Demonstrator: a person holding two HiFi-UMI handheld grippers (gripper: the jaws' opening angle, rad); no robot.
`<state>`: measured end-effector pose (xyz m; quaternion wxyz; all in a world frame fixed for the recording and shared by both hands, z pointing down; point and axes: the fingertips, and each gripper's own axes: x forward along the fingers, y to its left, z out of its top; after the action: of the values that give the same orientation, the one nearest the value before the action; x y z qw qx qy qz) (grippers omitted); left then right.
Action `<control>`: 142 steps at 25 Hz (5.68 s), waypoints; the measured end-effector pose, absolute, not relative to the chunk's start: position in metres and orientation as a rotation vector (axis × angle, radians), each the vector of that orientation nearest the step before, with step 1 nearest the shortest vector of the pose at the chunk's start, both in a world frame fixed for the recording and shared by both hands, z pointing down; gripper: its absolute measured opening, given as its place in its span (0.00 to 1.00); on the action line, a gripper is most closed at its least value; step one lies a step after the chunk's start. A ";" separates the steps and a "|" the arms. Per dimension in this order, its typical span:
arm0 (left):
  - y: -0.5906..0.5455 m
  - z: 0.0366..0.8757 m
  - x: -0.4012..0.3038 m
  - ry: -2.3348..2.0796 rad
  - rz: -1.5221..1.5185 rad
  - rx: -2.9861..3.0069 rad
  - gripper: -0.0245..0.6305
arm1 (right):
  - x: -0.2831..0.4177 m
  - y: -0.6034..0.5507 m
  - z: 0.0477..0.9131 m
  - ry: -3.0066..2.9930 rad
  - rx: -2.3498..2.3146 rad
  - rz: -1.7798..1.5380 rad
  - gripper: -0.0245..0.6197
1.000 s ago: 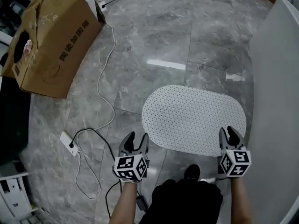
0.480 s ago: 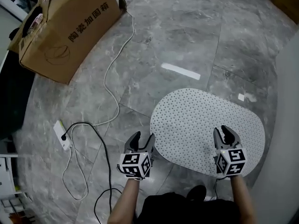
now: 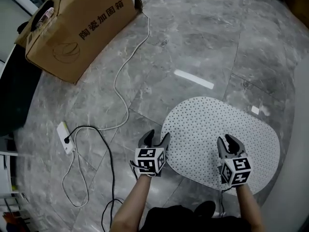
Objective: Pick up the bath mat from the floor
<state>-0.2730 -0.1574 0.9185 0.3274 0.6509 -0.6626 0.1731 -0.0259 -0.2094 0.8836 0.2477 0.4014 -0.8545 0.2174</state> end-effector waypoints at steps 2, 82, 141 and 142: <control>-0.170 0.923 -0.272 -1.725 0.481 1.717 0.45 | -0.028 -0.210 0.884 -2.331 1.101 0.599 0.23; -0.206 0.914 0.067 -0.820 0.784 2.094 0.07 | 0.370 -0.112 0.954 -1.478 1.730 0.979 0.49; -0.188 0.822 -0.114 -1.207 0.511 1.848 0.06 | 0.224 -0.118 0.832 -1.757 1.583 1.202 0.07; -0.187 0.812 -0.112 -1.203 0.511 1.846 0.06 | 0.219 -0.118 0.823 -1.754 1.579 1.215 0.07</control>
<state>-0.1116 -0.1872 0.8118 0.4257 0.7386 -0.4812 0.2043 0.2195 -0.1181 0.8232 0.2413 0.5772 -0.6412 0.4443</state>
